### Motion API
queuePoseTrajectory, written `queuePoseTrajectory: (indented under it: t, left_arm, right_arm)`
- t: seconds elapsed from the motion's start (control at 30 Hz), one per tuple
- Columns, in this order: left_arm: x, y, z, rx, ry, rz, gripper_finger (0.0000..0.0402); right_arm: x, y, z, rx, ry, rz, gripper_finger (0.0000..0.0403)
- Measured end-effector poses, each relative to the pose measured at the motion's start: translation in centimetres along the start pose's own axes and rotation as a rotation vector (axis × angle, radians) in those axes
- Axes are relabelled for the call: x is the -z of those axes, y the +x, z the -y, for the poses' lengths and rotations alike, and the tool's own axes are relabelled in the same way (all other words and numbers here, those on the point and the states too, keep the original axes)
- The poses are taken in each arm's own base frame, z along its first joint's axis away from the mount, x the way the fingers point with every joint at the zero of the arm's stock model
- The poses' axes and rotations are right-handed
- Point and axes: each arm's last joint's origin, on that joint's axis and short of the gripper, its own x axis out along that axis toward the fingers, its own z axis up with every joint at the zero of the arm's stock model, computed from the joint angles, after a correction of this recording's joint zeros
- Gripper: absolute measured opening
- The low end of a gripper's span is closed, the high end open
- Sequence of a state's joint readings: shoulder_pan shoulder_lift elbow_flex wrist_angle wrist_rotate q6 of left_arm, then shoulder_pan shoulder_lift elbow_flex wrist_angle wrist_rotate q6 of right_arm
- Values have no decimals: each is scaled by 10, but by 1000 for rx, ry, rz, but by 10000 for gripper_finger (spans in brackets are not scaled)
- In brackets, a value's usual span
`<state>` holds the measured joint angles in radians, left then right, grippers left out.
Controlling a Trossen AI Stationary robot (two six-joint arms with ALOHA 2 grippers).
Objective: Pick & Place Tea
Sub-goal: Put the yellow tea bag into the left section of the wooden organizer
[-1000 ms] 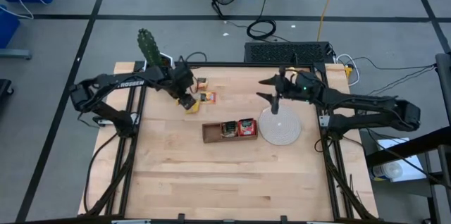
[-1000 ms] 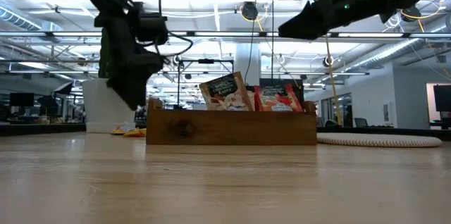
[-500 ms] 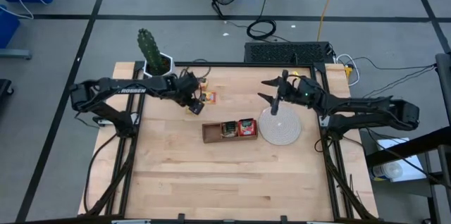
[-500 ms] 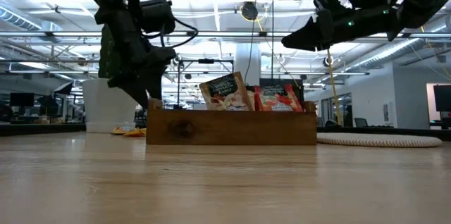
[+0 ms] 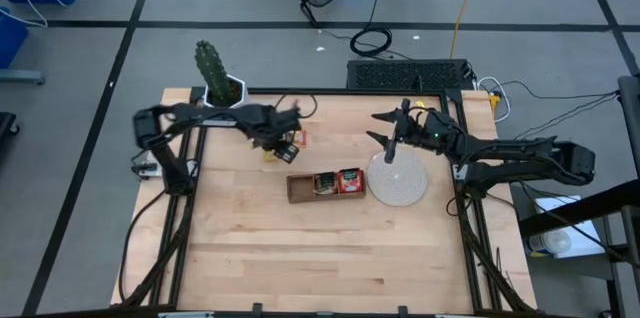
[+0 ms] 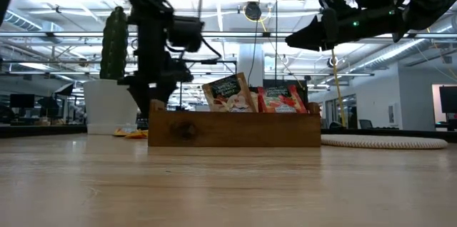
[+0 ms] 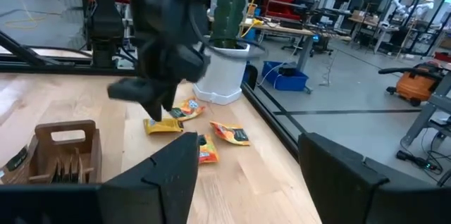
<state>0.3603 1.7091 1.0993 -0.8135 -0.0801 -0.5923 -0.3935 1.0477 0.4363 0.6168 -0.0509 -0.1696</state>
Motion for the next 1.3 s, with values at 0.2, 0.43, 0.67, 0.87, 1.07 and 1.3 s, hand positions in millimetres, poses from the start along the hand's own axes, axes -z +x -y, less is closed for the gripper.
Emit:
queuePoseTrajectory:
  t: [0.2, 0.43, 0.67, 0.87, 1.07, 1.3]
  left_arm:
    - [-19, 17, 13, -167, -34, -144, 186]
    - [-27, 40, 26, -151, -81, -213, 186]
    - [-24, 41, 25, -196, -120, -214, 186]
    - [-18, 39, 21, -267, -143, -265, 186]
    - [-17, 39, 19, -290, -144, -268, 180]
    - [-17, 39, 19, -287, -119, -270, 79]
  right_arm:
    - [0, 0, 0, -1, 1, 0, 227]
    - [0, 0, 0, -2, -1, -1, 227]
    - [1, 0, 0, -3, -7, -7, 226]
    - [1, 0, 0, -3, -6, -9, 226]
    - [1, 0, 0, -4, -6, -14, 226]
    - [2, 0, -1, -6, -6, -23, 226]
